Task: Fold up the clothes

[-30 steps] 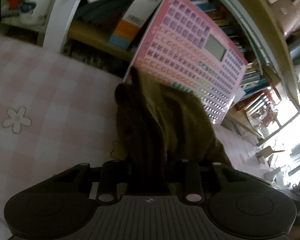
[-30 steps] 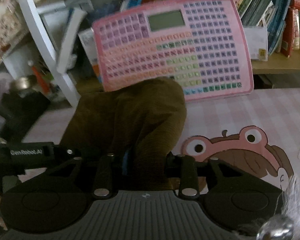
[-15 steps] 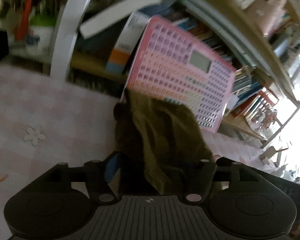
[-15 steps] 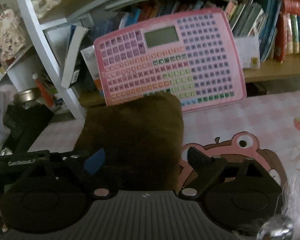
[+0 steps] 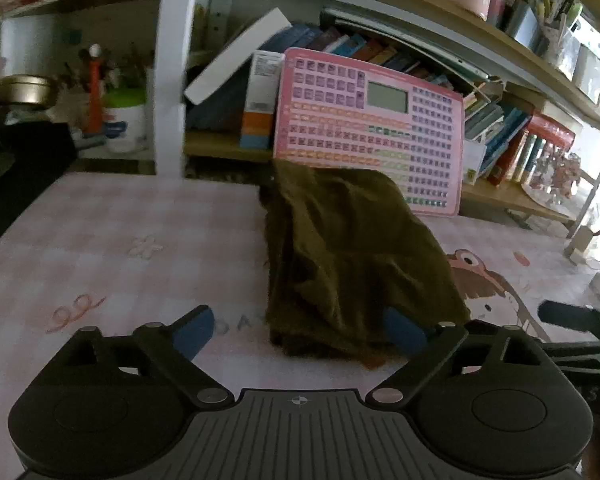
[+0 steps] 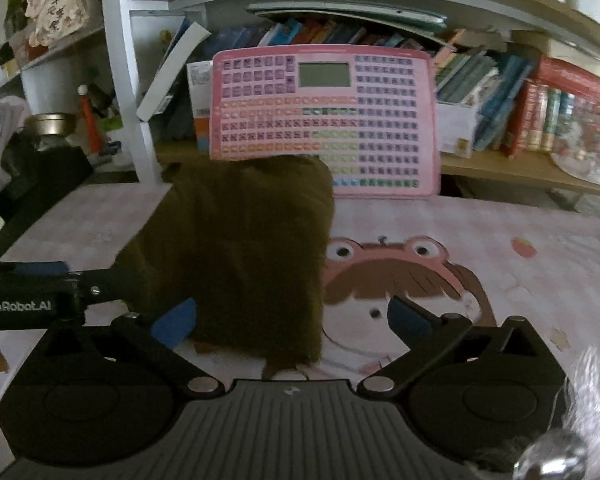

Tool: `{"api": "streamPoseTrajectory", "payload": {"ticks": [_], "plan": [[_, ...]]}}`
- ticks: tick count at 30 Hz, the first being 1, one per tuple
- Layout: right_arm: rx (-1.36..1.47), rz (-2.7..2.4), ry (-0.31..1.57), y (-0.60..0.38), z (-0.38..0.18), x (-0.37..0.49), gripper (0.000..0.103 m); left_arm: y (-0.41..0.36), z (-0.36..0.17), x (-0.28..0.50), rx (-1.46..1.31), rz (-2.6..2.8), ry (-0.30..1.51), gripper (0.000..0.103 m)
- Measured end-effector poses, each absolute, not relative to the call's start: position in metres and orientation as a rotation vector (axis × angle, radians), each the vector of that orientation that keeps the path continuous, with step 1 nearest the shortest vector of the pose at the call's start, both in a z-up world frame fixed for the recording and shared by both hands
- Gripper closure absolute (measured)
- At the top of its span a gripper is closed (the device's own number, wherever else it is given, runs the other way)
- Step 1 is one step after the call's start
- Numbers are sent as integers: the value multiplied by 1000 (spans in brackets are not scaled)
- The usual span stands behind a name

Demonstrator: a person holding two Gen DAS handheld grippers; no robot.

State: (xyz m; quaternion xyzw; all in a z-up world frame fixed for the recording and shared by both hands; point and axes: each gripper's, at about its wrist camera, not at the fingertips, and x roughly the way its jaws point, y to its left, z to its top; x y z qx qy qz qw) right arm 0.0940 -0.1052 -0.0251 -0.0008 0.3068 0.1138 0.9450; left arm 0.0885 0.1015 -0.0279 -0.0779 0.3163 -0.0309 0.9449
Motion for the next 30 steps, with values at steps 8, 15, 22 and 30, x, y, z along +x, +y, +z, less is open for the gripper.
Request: {"api": "streamPoseTrajectory", "payload": {"ticks": [8, 15, 22, 30], "plan": [[29, 176, 637, -115, -30, 59, 0, 90, -27, 55, -145, -11, 638, 7], [25, 98, 639, -114, -28, 30, 0, 81, -33, 34, -139, 28, 680, 6], [12, 118, 635, -115, -25, 28, 0, 79, -30, 33, -139, 33, 671, 6], [22, 120, 656, -115, -28, 30, 0, 78, -31, 33, -125, 43, 701, 6]]}}
